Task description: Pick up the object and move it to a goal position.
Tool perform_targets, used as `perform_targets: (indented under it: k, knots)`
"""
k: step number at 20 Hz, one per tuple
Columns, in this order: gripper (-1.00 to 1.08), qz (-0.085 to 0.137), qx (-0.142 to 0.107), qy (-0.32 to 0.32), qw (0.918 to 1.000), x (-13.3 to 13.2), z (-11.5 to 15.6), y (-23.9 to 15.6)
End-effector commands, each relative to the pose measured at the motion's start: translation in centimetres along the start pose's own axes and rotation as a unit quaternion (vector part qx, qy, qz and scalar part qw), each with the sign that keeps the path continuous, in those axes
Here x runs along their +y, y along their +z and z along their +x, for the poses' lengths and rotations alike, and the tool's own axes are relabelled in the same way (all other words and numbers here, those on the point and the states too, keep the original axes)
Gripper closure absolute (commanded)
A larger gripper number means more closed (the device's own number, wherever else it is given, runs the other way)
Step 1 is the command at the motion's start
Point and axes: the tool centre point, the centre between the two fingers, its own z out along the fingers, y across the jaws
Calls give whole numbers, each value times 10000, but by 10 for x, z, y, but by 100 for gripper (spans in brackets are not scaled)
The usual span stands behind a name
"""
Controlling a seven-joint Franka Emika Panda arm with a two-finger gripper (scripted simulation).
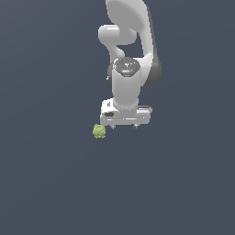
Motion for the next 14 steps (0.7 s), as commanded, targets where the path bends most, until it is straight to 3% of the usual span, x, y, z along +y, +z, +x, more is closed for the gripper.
perform_targets:
  k: [1,14]
  knots:
    - [-92,0,0,0,10000,0,0,0]
    - [-92,44,155,-42,9999,-5,5,-15]
